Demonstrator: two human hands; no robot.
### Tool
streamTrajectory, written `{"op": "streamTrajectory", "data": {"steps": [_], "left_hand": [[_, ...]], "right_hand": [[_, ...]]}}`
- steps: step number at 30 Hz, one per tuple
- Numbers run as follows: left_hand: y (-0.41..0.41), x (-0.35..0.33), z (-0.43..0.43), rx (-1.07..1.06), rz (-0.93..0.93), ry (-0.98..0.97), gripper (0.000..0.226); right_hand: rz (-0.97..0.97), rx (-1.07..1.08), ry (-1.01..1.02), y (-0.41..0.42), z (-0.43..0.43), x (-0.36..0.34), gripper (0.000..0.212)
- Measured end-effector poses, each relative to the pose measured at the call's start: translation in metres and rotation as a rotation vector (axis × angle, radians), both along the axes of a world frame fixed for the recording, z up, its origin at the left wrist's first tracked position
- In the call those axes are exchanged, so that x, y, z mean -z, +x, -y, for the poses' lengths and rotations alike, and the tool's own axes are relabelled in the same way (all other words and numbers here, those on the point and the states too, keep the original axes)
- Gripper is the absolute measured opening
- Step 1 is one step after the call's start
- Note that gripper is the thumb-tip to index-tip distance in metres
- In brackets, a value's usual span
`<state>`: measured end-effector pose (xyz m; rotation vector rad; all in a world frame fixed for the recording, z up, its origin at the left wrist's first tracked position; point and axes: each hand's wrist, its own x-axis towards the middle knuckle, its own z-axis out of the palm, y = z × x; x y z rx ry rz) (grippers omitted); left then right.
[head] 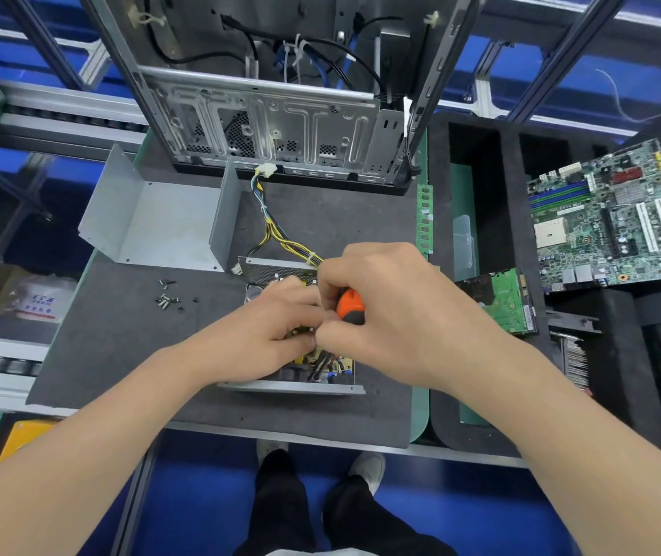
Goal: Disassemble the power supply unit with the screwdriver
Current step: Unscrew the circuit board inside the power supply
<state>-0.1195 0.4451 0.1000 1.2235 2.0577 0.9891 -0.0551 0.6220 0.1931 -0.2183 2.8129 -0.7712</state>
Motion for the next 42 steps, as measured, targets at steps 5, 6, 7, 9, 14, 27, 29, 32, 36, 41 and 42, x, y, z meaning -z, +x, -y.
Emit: {"op": "streamTrajectory", "data": {"steps": [5, 6, 7, 9, 14, 27, 29, 32, 36, 41, 42], "left_hand": [[0.001, 0.001, -0.001, -0.008, 0.033, 0.060, 0.044], [0.001, 0.002, -0.001, -0.008, 0.029, 0.057, 0.046], [0.002, 0.002, -0.001, -0.010, 0.020, 0.055, 0.048], [0.002, 0.002, -0.002, -0.012, 0.002, 0.057, 0.044], [0.003, 0.003, -0.002, 0.013, -0.021, 0.090, 0.039], [-0.001, 0.007, 0.002, -0.038, 0.038, 0.069, 0.036], [0.001, 0.004, 0.005, -0.094, 0.160, 0.062, 0.030], [0.003, -0.001, 0.005, -0.125, 0.262, 0.046, 0.015], [-0.001, -0.005, 0.010, -0.072, 0.413, 0.038, 0.056], [0.007, -0.011, 0.007, -0.139, 0.372, 0.078, 0.009], [0.009, -0.010, 0.006, -0.180, 0.350, 0.104, 0.013]], "right_hand": [[0.009, 0.018, -0.011, -0.002, -0.001, -0.002, 0.016], [0.011, 0.018, -0.012, -0.002, -0.001, -0.002, 0.017], [0.013, 0.018, -0.014, -0.001, -0.001, -0.002, 0.018], [0.012, 0.018, -0.014, -0.001, -0.001, -0.001, 0.020], [-0.009, 0.007, 0.005, -0.001, 0.000, 0.001, 0.020], [0.147, -0.295, 0.067, -0.006, -0.004, -0.012, 0.020], [0.201, -0.406, 0.091, -0.010, -0.002, -0.016, 0.018], [0.208, -0.489, 0.085, -0.014, 0.004, -0.019, 0.018], [0.161, -0.425, 0.130, -0.011, 0.009, -0.023, 0.021], [-0.037, -0.106, 0.416, -0.001, 0.026, -0.027, 0.058], [0.014, -0.015, 0.424, -0.002, 0.028, -0.029, 0.062]]}}
